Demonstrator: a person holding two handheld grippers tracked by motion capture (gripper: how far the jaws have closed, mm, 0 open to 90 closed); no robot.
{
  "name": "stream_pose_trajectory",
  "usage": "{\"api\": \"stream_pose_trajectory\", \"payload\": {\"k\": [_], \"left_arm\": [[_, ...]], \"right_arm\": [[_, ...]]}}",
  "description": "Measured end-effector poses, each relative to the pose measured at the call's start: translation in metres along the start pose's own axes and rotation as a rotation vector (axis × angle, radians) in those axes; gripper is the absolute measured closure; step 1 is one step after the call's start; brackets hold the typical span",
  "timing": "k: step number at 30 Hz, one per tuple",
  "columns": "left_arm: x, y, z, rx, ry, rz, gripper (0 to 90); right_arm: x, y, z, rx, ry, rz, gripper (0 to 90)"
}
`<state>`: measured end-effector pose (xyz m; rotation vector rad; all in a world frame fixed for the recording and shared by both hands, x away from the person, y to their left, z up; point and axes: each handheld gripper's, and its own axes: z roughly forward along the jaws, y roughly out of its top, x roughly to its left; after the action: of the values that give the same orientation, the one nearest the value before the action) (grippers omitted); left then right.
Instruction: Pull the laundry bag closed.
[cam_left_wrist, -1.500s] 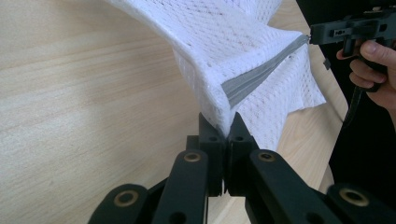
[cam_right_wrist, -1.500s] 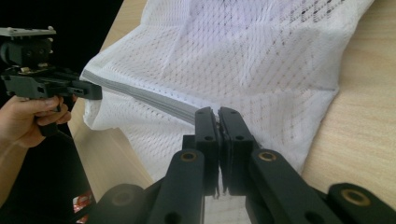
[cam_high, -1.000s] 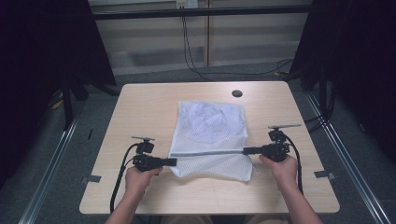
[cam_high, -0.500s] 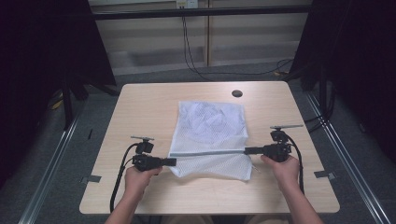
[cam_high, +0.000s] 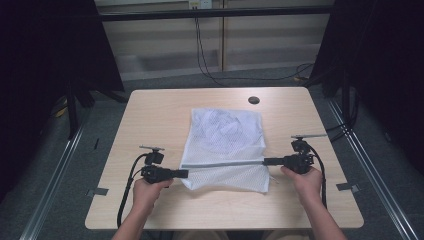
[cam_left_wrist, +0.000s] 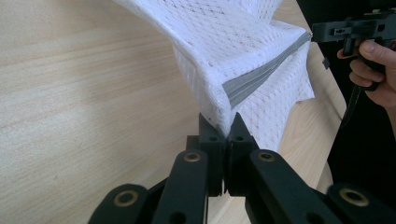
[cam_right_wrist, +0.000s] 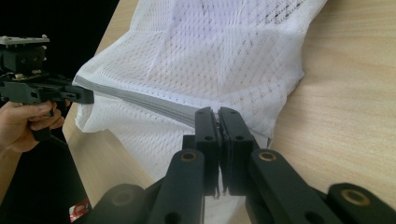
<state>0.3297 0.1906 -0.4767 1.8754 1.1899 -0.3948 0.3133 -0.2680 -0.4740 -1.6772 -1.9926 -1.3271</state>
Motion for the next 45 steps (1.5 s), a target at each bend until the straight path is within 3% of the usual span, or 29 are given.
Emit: {"api": "stream_pose_trajectory", "payload": {"k": [23, 28, 31, 36, 40, 42, 45], "left_arm": [[0.0005, 0.0000, -0.0030, -0.004, 0.004, 0.006, 88.7], [-0.0017, -0.0003, -0.0018, -0.008, -0.021, -0.010, 88.5], [-0.0016, -0.0001, -0.0009, 0.010, -0.037, 0.030, 87.5], [-0.0037, 0.0003, -0.0019, 0.009, -0.029, 0.038, 73.4], [-0.0036, 0.0015, -0.0060, 0.013, 0.009, 0.053, 63.0], [-0.0057, 0.0032, -0.0066, 0.022, 0.053, 0.060, 50.0], [-0.0066, 0.0039, -0.0072, 0.013, 0.067, 0.068, 43.8]], "right_arm": [[-0.0008, -0.0017, -0.0024, -0.006, -0.012, 0.007, 86.8], [-0.0004, -0.0021, -0.0022, -0.009, -0.019, 0.001, 86.7], [0.0001, -0.0021, -0.0031, -0.017, -0.030, -0.009, 86.1], [0.0012, -0.0021, -0.0044, -0.022, -0.076, -0.028, 76.1], [0.0020, -0.0015, -0.0063, -0.031, -0.082, -0.028, 69.8], [0.0029, -0.0011, -0.0062, -0.035, -0.084, -0.028, 67.6], [0.0040, -0.0010, -0.0054, -0.034, -0.091, -0.033, 61.9]]}}
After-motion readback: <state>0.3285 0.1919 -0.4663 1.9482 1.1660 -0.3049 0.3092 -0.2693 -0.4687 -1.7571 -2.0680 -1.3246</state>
